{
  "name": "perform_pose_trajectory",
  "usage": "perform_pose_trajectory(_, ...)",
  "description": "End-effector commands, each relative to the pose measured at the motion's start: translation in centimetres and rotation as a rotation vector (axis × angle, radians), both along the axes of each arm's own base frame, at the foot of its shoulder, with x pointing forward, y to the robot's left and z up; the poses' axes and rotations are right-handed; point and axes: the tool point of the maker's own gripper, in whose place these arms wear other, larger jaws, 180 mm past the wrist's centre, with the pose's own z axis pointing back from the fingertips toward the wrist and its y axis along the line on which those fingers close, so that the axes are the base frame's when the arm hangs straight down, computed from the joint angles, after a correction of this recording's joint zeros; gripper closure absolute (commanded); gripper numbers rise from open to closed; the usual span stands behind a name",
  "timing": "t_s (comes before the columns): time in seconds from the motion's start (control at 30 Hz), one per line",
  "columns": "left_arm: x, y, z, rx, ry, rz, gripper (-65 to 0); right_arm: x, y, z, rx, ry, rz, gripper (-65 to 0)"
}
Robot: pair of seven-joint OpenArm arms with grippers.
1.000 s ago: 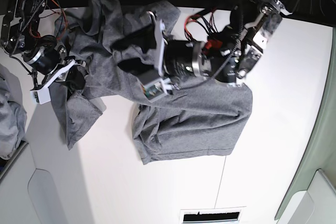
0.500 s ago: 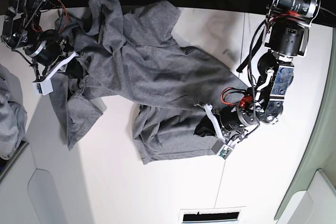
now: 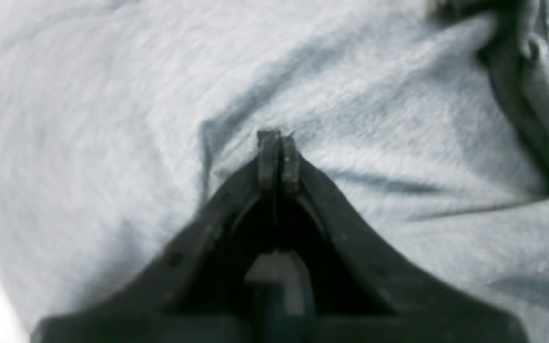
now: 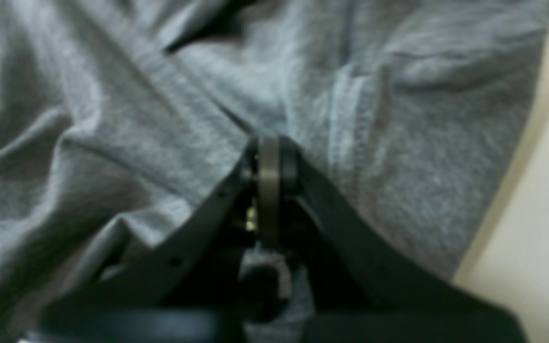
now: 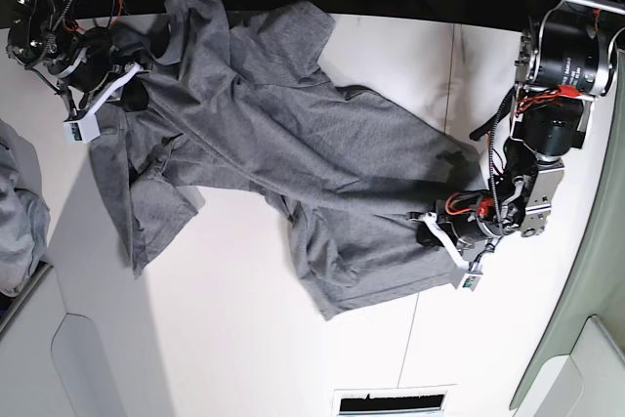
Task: Layout the t-shirt on the table in an organized manner, then fold the t-shirt properly
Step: 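Drag the grasped shirt with the left gripper back across the table, then regrasp the shirt with the left gripper and pull it to spread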
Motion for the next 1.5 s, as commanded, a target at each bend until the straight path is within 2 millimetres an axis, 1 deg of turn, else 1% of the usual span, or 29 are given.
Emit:
perform_pose_trajectory(0.0,-0.7,1.7,-0.1,0.045,0.049,-0.006,-0.9,0.2,-1.7,0.2,-0.045,-0.002,-0.004,0.0)
perform_pose_trajectory(0.07,-0.7,2.0,0.8,0.0,0.057,-0.015,-0.9,0.4,-2.9,0.3,-0.063,-0.016,-0.015,0.0)
perform_pose_trajectory(0.27,-1.2,4.5,2.7,-0.055,0.106,0.031,-0.9,1.7,-5.9,1.5,-0.151,-0.045,-0.019,0.0)
perform_pose_trajectory(0.4,-2.7,3.1,3.2,-0.132,0.149,-0.069,-0.9,2.1,-7.7,1.9,-0.2,-0.039,-0.023,0.0)
perform_pose_trajectory(0.47,-2.8,2.2,3.6,-0.184,0.146,-0.094,-0.9,2.6,-8.2,2.1,-0.206,-0.043,-0.028,0.0)
perform_pose_trajectory(0.57,-1.9,0.8,5.2,-0.281,0.089,-0.096,-0.9,3.9,-8.0,2.9,-0.189,-0.075,-0.036,0.0)
perform_pose_trajectory(0.7,-0.6,0.0,7.4,-0.272,0.017,-0.141,-0.9,5.1,-7.0,4.1,-0.103,-0.117,-0.061,0.0)
perform_pose_trajectory(0.77,0.2,0.0,9.0,-0.248,-0.037,-0.166,-0.9,5.7,-6.1,5.0,-0.055,-0.15,-0.065,0.0)
perform_pose_trajectory(0.87,1.9,0.8,10.8,-0.169,-0.151,-0.18,-0.9,6.5,-4.7,6.2,-0.038,-0.195,-0.04,0.0)
perform_pose_trajectory(0.93,2.6,1.1,11.1,-0.132,-0.206,-0.178,-0.9,6.7,-3.8,6.4,-0.02,-0.209,-0.039,0.0)
perform_pose_trajectory(0.97,2.7,0.9,11.0,-0.112,-0.215,-0.186,-0.9,6.8,-3.3,6.3,-0.008,-0.214,-0.034,0.0)
perform_pose_trajectory(1.03,2.9,-0.1,10.5,-0.083,-0.22,-0.212,-0.9,7.2,-2.3,6.1,0.007,-0.222,-0.025,0.0)
perform_pose_trajectory(1.1,3.2,-1.9,10.3,-0.092,-0.243,-0.233,-0.9,8.5,-1.6,6.2,0.001,-0.246,-0.029,0.0)
perform_pose_trajectory(1.17,3.4,-4.5,10.2,-0.126,-0.256,-0.254,-0.9,10.1,-1.0,6.3,-0.001,-0.264,-0.035,0.0)
perform_pose_trajectory(1.23,3.4,-7.3,9.6,-0.146,-0.248,-0.275,-0.9,11.5,-0.4,6.2,0.011,-0.264,-0.042,0.0)
perform_pose_trajectory(1.33,2.9,-10.9,8.1,-0.122,-0.221,-0.303,-0.9,12.9,0.7,5.0,0.035,-0.232,-0.05,0.0)
perform_pose_trajectory(1.4,2.7,-12.4,7.0,-0.075,-0.217,-0.315,-0.9,13.5,1.3,4.0,0.034,-0.204,-0.048,0.0)
perform_pose_trajectory(1.47,2.7,-12.6,5.8,-0.001,-0.22,-0.306,-0.9,13.9,1.5,3.1,0.026,-0.176,-0.045,0.0)
